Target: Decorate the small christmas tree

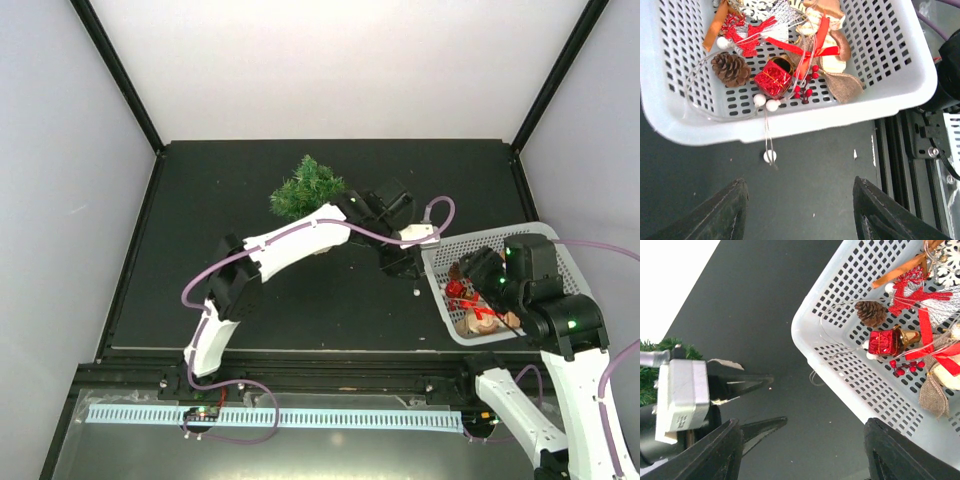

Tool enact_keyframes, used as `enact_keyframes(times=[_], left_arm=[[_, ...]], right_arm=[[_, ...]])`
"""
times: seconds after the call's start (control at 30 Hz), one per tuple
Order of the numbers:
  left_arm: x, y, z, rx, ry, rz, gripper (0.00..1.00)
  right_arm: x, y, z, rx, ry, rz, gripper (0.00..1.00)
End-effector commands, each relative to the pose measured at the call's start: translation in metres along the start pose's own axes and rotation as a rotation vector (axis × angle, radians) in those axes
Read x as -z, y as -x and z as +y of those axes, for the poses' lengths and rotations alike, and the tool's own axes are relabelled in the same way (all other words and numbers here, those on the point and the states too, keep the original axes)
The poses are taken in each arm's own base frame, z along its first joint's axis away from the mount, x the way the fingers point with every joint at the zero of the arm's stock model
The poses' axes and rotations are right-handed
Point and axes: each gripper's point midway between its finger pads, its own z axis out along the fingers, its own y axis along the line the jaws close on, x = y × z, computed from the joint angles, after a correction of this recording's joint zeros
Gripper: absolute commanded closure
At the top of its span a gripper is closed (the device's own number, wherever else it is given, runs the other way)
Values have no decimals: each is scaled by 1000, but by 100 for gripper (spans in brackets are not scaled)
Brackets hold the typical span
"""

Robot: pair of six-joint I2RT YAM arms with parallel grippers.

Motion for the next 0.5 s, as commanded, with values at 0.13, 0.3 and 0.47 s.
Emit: enact_keyframes(times=[0.13, 0.3, 0.47], left_arm=[[-32, 13, 2, -23, -41, -19, 41], [-44, 5, 12, -21, -17, 10, 41], [-52, 2, 17, -7, -13, 18, 41]], right_arm=[[8, 3, -2, 8, -12, -9, 33], [7, 2, 2, 26, -6, 0, 32], [4, -1, 2, 29, 2, 13, 32]])
